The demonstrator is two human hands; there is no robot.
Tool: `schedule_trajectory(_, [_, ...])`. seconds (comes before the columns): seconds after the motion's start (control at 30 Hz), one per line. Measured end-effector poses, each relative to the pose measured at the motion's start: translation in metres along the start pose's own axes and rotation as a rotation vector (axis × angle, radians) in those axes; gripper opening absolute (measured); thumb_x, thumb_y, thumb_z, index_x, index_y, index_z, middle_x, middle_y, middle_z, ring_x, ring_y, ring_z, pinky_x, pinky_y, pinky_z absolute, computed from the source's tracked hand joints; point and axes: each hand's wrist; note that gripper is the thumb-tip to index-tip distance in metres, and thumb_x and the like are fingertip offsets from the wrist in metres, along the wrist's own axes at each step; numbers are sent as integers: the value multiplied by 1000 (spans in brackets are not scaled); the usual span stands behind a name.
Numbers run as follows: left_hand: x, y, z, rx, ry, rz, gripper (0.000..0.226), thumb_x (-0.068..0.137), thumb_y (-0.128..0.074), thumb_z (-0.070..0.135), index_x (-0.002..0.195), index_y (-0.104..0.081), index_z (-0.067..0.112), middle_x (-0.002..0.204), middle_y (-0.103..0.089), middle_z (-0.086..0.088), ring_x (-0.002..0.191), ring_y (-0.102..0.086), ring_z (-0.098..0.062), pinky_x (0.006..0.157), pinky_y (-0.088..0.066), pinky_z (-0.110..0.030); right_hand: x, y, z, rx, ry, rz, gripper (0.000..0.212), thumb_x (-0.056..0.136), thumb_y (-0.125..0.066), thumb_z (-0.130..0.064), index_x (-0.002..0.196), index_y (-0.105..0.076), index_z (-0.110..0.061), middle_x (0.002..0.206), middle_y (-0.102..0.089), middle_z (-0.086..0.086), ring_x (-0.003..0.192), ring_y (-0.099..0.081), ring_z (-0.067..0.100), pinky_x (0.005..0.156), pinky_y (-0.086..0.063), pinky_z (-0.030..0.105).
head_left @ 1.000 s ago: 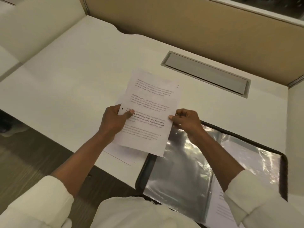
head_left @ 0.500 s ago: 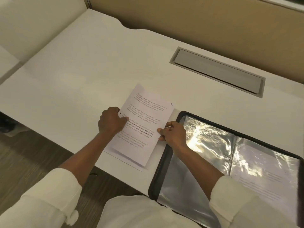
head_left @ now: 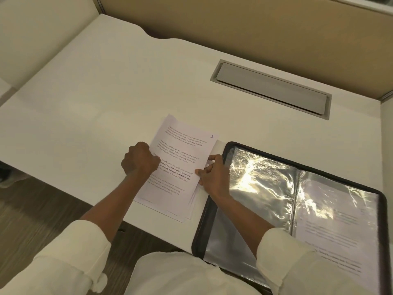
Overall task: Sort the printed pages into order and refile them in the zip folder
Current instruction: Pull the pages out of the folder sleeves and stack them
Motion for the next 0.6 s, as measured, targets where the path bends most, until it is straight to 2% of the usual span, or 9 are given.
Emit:
schedule_trajectory(0.07, [-1, 0, -1, 17, 7, -5, 27, 82, -80, 30, 101, -70, 15, 103, -72, -10, 95, -71, -38, 76, -55, -39, 1, -1, 2, -7, -2, 7, 47, 89, -83, -13, 123, -52, -20, 78, -71, 4, 67, -73, 19, 61, -58, 26])
schedule_trajectory(0.13, [-2, -1, 0, 36, 13, -19, 28, 82, -81, 31, 101, -70, 14, 103, -72, -10, 95, -72, -38, 75, -54, -38, 2, -2, 5, -27, 10, 14, 48, 90, -83, -14, 125, -51, -20, 79, -71, 3, 70, -73, 19, 65, -58, 29])
schedule_trajectory(0.2, [-4, -2, 0, 64, 22, -28, 31, 81, -82, 33, 102, -69, 13, 104, -72, -10, 96, -72, -37, 75, -53, -37, 2, -3, 7, -67, 35, 16, 49, 91, -82, -16, 128, -49, -19, 79, -70, 2, 71, -72, 18, 66, -53, 26])
schedule_trajectory(0.3, [-7, -3, 0, 109, 37, -26, 42, 82, -85, 37, 109, -64, 12, 112, -71, -12, 105, -70, -38, 79, -51, -38, 2, -3, 7, -144, 65, 20, 52, 92, -80, -18, 131, -46, -18, 82, -71, -1, 74, -69, 13, 62, -41, 14])
schedule_trajectory(0.37, [-9, -3, 1, 123, 43, -8, 58, 80, -88, 41, 117, -57, 9, 118, -69, -14, 111, -68, -39, 86, -52, -41, 2, -2, 5, -174, 66, 23, 57, 91, -81, -18, 135, -44, -17, 90, -72, 1, 80, -69, 12, 61, -33, 8])
schedule_trajectory(0.43, [-10, -4, 2, 159, 25, 24, 71, 79, -89, 46, 124, -51, 6, 123, -66, -15, 115, -66, -39, 95, -49, -44, 2, 0, 2, -182, 71, 21, 62, 90, -81, -17, 137, -41, -17, 103, -72, 2, 88, -69, 14, 61, -32, 8])
schedule_trajectory(0.53, [-10, -8, 3, 278, -12, 83, 75, 80, -86, 50, 127, -49, 6, 126, -61, -14, 119, -62, -35, 101, -44, -46, 0, 5, 0, -208, 89, 16, 63, 90, -82, -19, 139, -41, -16, 111, -66, 1, 94, -65, 16, 70, -40, 19])
schedule_trajectory(0.6, [-13, -10, 6, 352, -52, 130, 68, 81, -84, 46, 125, -50, 7, 125, -60, -14, 119, -60, -34, 101, -42, -46, -3, 11, 3, -233, 125, 20, 57, 92, -79, -25, 137, -45, -19, 107, -65, -1, 93, -64, 14, 79, -46, 29])
Point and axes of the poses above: each hand's wrist, its own x-axis towards the middle knuckle, its own y-axis out of the back of the hand, z = x × y
